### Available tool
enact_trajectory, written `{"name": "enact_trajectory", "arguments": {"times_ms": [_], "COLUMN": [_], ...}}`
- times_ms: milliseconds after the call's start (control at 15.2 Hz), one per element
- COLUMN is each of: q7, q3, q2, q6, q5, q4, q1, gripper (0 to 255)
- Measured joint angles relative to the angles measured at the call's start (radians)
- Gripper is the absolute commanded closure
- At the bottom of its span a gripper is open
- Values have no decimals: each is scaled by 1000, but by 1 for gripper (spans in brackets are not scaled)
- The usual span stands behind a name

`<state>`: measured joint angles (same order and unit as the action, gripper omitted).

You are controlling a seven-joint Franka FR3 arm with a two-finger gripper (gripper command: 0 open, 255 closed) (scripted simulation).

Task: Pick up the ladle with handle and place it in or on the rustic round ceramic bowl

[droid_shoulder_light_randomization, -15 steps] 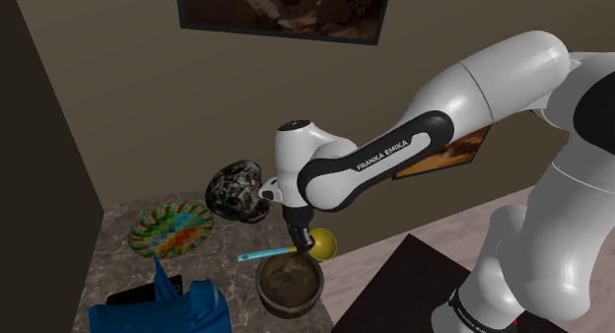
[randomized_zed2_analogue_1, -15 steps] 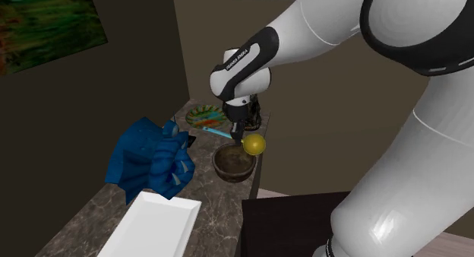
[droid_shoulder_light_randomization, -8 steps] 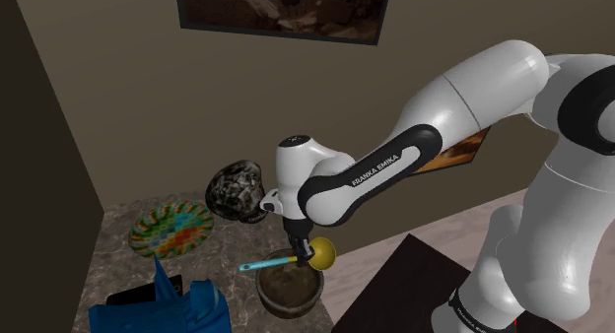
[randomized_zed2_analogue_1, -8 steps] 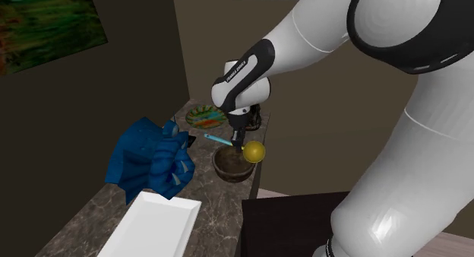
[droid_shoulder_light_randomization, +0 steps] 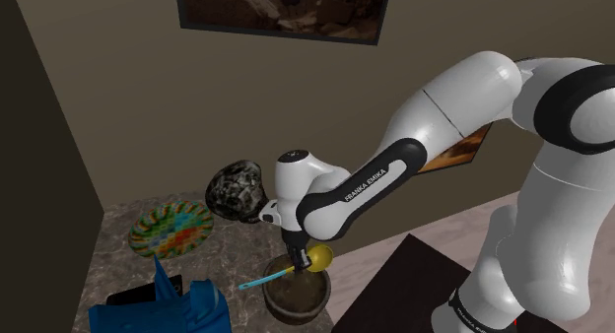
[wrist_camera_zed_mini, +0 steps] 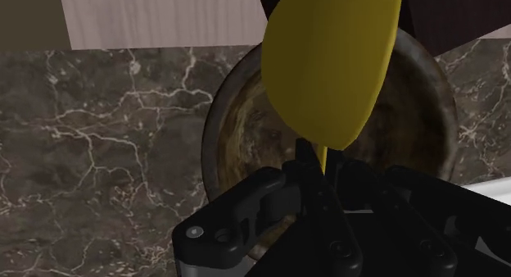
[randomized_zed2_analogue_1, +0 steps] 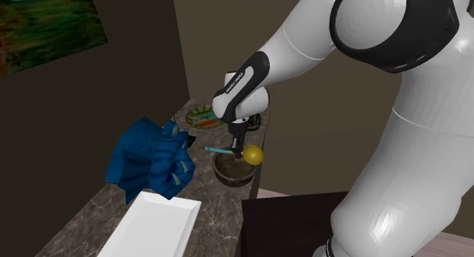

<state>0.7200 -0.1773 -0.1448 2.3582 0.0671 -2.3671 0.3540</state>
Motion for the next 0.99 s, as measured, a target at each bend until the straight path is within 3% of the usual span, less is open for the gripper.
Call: {"name": "enact_trajectory", "arguments": {"times_ms": [330, 396, 792, 990], "q7": [-2, -2, -1, 3], "q3": [-1, -1, 1, 2], "q2": [-5, -6, -12, 27], "q6": [6, 7, 4, -68], "q5": [-1, -1, -2, 2], "q4": [2, 3, -3, 32], "q1": [1, 1, -1, -5], "gripper": [255, 0, 0, 0]}}
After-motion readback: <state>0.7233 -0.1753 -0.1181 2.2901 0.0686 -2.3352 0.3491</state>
